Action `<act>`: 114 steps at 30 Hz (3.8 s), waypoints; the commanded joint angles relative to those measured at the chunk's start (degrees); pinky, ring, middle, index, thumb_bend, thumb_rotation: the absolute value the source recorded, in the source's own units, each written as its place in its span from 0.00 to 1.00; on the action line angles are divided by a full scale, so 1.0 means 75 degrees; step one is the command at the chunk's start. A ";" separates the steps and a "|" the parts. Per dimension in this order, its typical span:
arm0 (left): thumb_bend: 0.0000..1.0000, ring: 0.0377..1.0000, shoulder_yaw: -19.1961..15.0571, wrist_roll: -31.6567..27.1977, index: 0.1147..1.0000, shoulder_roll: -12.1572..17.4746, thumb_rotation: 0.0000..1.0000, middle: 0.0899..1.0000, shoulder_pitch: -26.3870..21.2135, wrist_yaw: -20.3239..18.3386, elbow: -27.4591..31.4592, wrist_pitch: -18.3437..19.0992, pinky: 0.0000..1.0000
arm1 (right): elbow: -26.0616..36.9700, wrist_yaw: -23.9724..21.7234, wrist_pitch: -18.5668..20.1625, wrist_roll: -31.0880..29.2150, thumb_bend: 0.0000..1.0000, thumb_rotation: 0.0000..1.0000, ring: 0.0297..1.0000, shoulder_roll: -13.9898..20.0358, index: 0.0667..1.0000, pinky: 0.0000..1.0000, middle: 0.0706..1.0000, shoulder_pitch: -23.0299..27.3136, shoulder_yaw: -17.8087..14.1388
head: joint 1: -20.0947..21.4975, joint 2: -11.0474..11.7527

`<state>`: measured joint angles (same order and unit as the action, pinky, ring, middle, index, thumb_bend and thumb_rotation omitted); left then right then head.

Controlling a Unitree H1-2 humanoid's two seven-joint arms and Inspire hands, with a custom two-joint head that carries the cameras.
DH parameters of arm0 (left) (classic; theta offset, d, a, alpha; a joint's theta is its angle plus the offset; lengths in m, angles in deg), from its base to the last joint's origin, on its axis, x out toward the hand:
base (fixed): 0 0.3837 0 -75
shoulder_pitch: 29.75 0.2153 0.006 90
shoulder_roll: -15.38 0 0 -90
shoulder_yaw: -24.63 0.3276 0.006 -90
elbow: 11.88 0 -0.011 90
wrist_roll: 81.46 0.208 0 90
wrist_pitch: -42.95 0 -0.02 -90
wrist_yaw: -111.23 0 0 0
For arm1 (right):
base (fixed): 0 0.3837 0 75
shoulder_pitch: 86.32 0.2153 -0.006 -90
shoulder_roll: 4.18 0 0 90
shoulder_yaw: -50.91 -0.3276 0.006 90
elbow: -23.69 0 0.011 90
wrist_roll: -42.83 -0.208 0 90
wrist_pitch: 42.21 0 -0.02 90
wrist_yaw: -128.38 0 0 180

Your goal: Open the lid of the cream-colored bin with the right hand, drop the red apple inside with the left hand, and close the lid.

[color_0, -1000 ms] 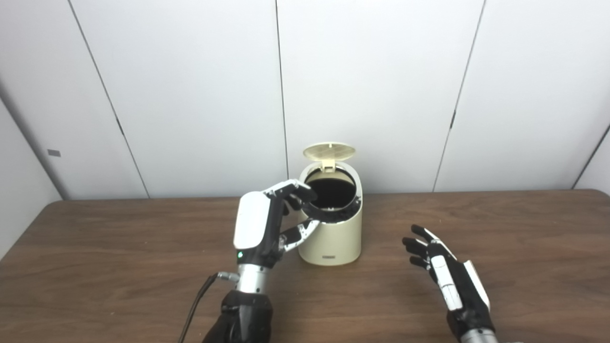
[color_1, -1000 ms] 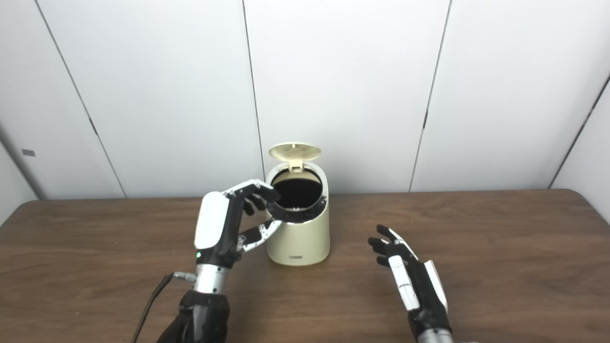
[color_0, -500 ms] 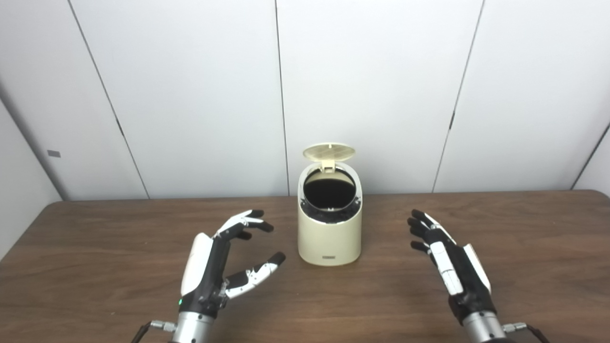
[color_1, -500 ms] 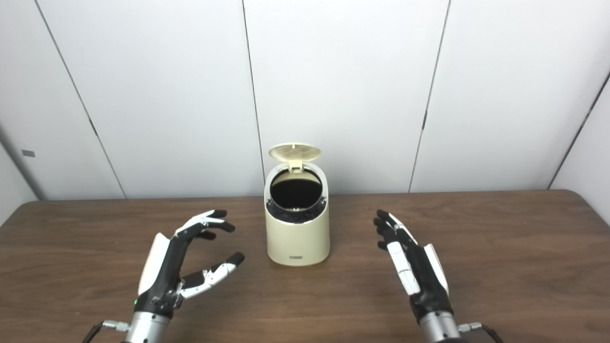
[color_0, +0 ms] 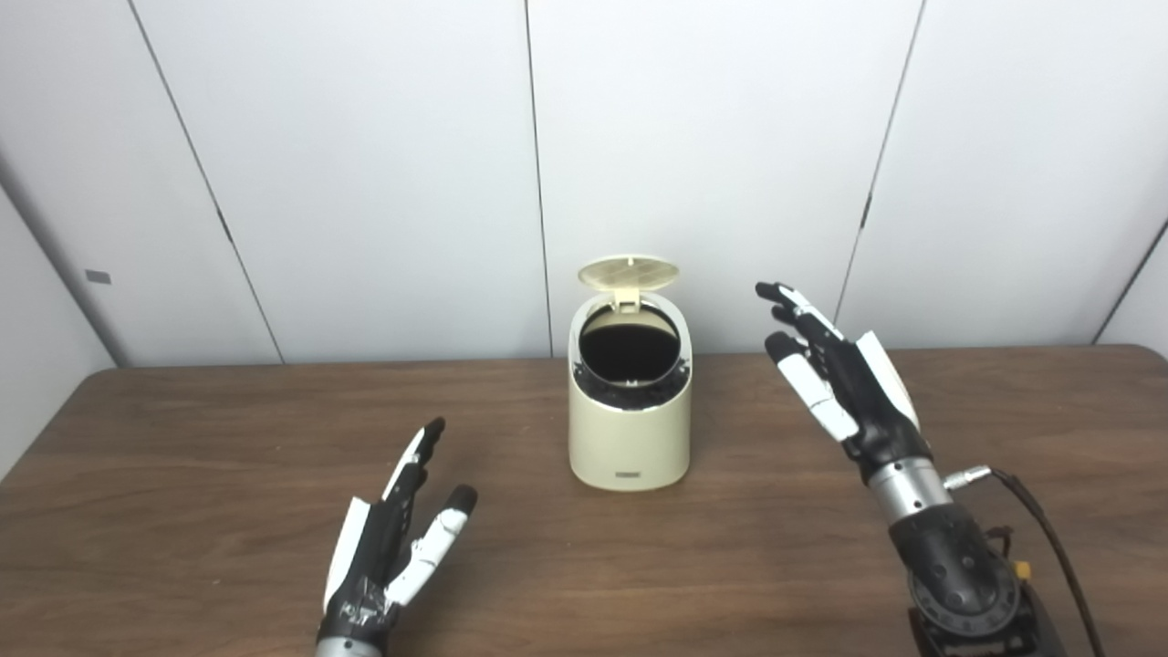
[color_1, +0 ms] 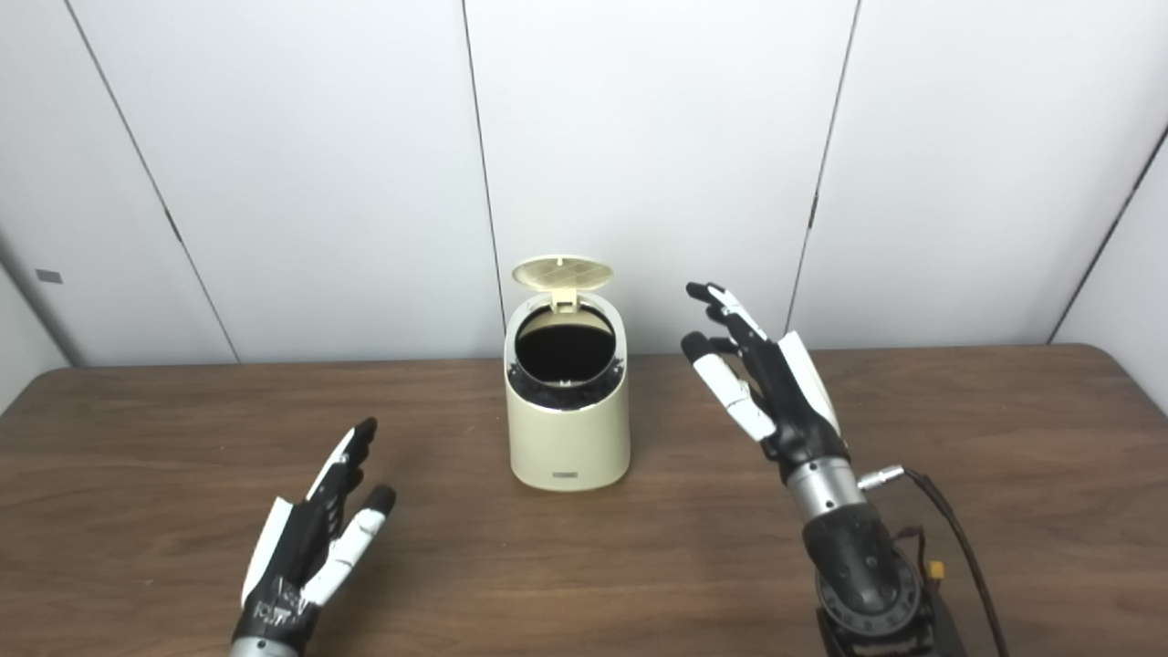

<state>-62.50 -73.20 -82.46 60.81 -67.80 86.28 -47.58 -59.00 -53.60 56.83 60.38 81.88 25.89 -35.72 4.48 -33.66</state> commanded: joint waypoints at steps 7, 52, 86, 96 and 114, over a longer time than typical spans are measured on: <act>0.65 1.00 -0.0042 0.0279 1.00 0.0011 0.82 1.00 0.0462 0.0089 -0.0305 -0.0456 1.00 | -0.0281 -0.0465 -0.0157 -0.0022 0.55 1.00 0.85 0.0363 0.86 0.79 0.90 0.1521 0.0094 | 0.0115 -0.0062; 0.60 1.00 -0.0040 0.0069 0.98 -0.1120 0.99 0.99 0.0630 0.0176 -0.0832 -0.0660 1.00 | -0.0353 -0.1853 -0.0168 0.2693 0.51 1.00 1.00 0.1414 0.81 0.94 0.95 0.2357 0.2078 | 0.0012 -0.0178; 0.60 1.00 0.0055 0.0352 0.97 -0.1190 0.95 1.00 0.0600 0.0263 -0.0738 -0.0442 1.00 | 0.0045 -0.2787 -0.0864 0.4444 0.59 1.00 1.00 0.1633 0.83 1.00 1.00 0.1716 0.2871 | -0.0139 -0.0329; 0.61 1.00 0.0072 0.0346 0.97 -0.1195 0.95 0.99 0.0600 0.0310 -0.0667 -0.0346 1.00 | 0.0282 -0.3154 -0.0868 0.4778 0.58 0.99 1.00 0.1675 0.84 1.00 1.00 0.1650 0.2934 | -0.0147 -0.0417; 0.55 0.99 0.0102 0.0093 0.97 -0.1333 0.95 0.98 0.0535 0.0297 -0.0675 -0.0278 0.96 | 0.0024 -0.3706 -0.0787 0.5136 0.63 0.99 1.00 0.1602 0.80 1.00 1.00 0.1786 0.3243 | -0.0161 -0.0412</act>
<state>-62.39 -72.29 -91.61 63.37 -65.57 82.64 -50.16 -57.96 -77.54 51.77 99.39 93.95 39.11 -12.48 3.25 -36.74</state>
